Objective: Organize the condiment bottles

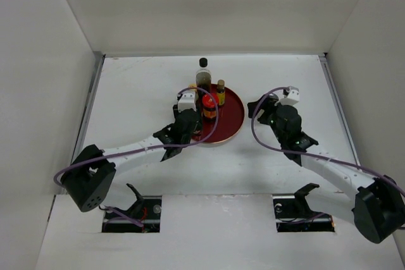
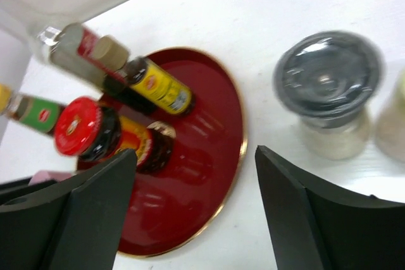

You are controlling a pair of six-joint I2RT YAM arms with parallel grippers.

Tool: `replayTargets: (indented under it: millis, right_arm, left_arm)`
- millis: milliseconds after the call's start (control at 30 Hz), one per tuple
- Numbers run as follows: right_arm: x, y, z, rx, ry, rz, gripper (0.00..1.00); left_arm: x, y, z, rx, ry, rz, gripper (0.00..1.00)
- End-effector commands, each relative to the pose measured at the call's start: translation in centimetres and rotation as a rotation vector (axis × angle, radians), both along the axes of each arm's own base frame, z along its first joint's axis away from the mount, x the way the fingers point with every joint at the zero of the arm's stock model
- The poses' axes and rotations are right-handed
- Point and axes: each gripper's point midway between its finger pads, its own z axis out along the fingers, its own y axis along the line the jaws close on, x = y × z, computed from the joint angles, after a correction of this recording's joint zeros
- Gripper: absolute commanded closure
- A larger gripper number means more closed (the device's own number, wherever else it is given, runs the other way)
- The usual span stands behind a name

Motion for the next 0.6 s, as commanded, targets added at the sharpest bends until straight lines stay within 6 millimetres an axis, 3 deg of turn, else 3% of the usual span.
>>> replayTargets:
  millis: [0, 100, 300, 433, 567]
  right_arm:
    - [1.1, -2.8, 2.8, -0.037, -0.022, -0.118, 0.15]
    - [1.3, -4.4, 2.8, -0.105, 0.006, -0.178, 0.11]
    - [1.9, -7.1, 2.4, -0.233, 0.063, -0.284, 0.04]
    - [3.4, -7.8, 1.2, -0.334, 0.147, -0.285, 0.0]
    - [4.6, -7.9, 0.5, -0.401, 0.192, -0.28, 0.0]
  left_arm:
    - [0.5, -1.1, 1.7, -0.079, -0.07, -0.003, 0.63]
    - [0.2, -1.0, 1.2, -0.076, -0.071, -0.002, 0.52]
    - [-0.3, -0.7, 2.0, -0.112, -0.106, -0.004, 0.18]
    - [-1.4, 0.3, 4.2, -0.209, -0.191, 0.002, 0.1]
    - [-2.8, 3.3, 7.2, -0.34, -0.327, 0.049, 0.05]
